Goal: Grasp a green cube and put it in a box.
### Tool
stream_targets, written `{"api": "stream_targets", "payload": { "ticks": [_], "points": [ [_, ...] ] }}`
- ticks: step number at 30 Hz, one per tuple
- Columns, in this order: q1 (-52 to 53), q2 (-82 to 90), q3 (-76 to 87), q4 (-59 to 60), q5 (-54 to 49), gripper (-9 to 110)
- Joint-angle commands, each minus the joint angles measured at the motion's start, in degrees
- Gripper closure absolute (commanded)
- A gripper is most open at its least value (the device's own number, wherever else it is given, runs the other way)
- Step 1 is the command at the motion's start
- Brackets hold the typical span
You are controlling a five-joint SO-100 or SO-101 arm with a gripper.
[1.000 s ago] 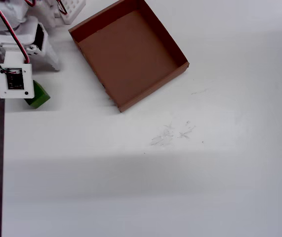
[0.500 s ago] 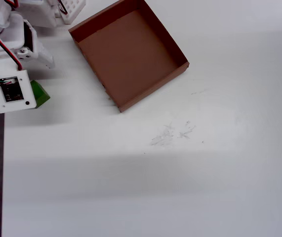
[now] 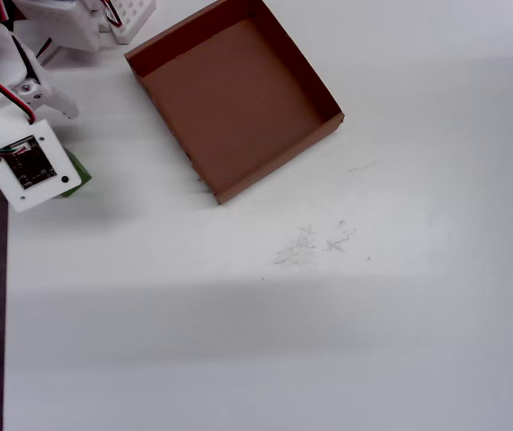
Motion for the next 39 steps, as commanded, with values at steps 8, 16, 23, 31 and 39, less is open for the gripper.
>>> {"api": "stream_targets", "payload": {
  "ticks": [8,16,23,31,39],
  "points": [
    [-0.3,-4.6,-4.9,-2.5,-1.8,75],
    [-0.9,-11.3,-11.4,-2.6,-3.6,75],
    [-1.1,-13.7,-11.3,-5.4,-4.1,75],
    [-2.1,-16.4,-11.2,-8.7,-5.0,75],
    [-4.0,-21.5,-11.3,-12.2,-5.0,75]
  ]
}}
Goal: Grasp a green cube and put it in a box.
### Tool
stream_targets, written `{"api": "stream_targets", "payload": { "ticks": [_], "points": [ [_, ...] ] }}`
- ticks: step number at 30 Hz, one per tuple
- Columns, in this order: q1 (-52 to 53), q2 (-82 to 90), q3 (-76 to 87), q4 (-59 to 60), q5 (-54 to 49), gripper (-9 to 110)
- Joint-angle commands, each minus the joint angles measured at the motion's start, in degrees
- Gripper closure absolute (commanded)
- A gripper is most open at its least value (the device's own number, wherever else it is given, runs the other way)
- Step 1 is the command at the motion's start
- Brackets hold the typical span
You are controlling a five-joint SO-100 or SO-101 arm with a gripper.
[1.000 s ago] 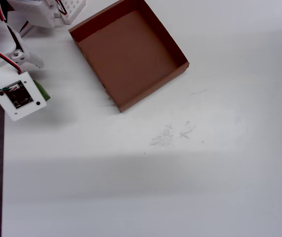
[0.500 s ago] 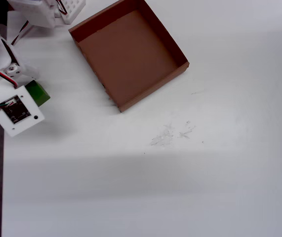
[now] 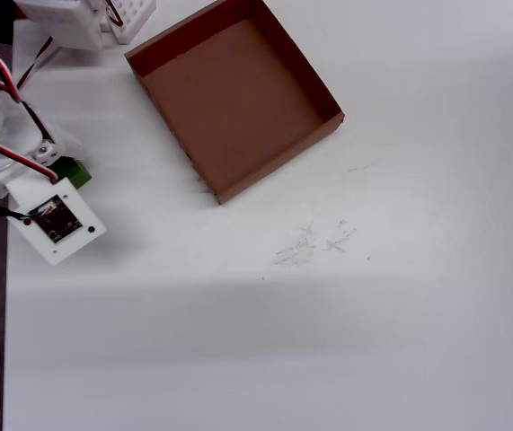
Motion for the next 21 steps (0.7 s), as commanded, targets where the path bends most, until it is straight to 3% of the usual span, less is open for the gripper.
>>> {"api": "stream_targets", "payload": {
  "ticks": [1,21],
  "points": [
    [-0.6,0.3,-3.0,-0.7,-1.8,75],
    [-0.5,0.4,9.7,-11.2,-2.8,75]
  ]
}}
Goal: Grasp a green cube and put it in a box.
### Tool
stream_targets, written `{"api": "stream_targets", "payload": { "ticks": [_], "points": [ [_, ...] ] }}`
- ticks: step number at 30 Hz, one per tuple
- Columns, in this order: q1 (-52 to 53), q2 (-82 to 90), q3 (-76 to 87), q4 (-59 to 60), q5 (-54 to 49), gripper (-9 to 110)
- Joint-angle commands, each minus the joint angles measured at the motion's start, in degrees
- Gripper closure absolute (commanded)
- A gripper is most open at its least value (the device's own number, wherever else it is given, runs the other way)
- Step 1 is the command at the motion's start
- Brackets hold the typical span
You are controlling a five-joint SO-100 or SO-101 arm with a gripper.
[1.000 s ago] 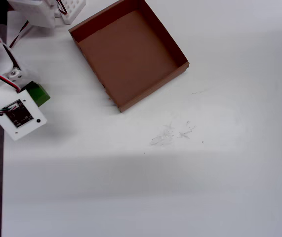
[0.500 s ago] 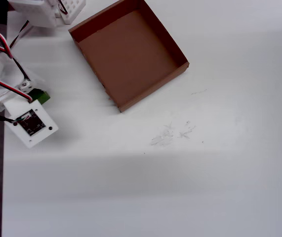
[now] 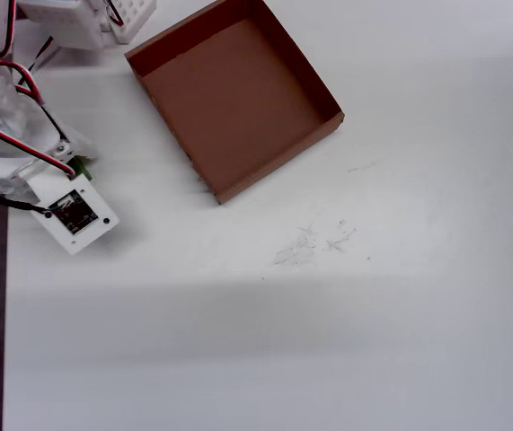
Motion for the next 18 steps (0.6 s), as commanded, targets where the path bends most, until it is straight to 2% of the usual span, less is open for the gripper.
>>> {"api": "stream_targets", "payload": {
  "ticks": [1,7,18],
  "points": [
    [-0.1,1.3,0.1,-0.8,-1.8,75],
    [-0.4,1.9,1.1,-1.1,-1.8,76],
    [-0.6,4.0,1.3,-0.7,-1.5,85]
  ]
}}
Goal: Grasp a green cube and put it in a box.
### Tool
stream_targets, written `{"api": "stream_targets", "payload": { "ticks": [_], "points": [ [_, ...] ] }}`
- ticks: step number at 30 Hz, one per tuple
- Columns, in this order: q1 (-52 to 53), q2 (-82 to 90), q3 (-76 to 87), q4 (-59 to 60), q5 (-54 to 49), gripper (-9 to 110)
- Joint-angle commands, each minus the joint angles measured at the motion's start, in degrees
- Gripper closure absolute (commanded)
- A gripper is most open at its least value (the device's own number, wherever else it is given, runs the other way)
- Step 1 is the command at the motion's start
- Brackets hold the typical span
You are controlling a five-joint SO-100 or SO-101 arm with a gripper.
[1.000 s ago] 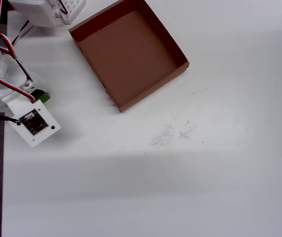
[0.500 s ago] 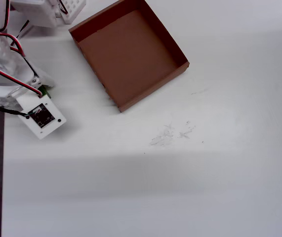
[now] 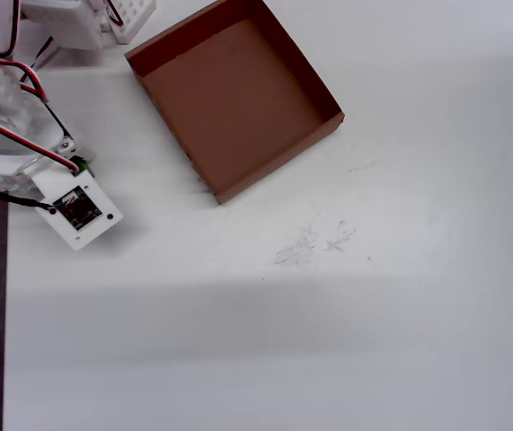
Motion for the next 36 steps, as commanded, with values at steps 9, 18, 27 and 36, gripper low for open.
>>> {"api": "stream_targets", "payload": {
  "ticks": [9,18,27,36],
  "points": [
    [-0.5,6.1,0.7,0.6,-0.6,88],
    [-0.8,10.4,0.2,4.7,-0.5,89],
    [-5.1,16.6,-5.7,16.0,4.0,89],
    [-16.8,22.3,-11.7,26.9,10.5,89]
  ]
}}
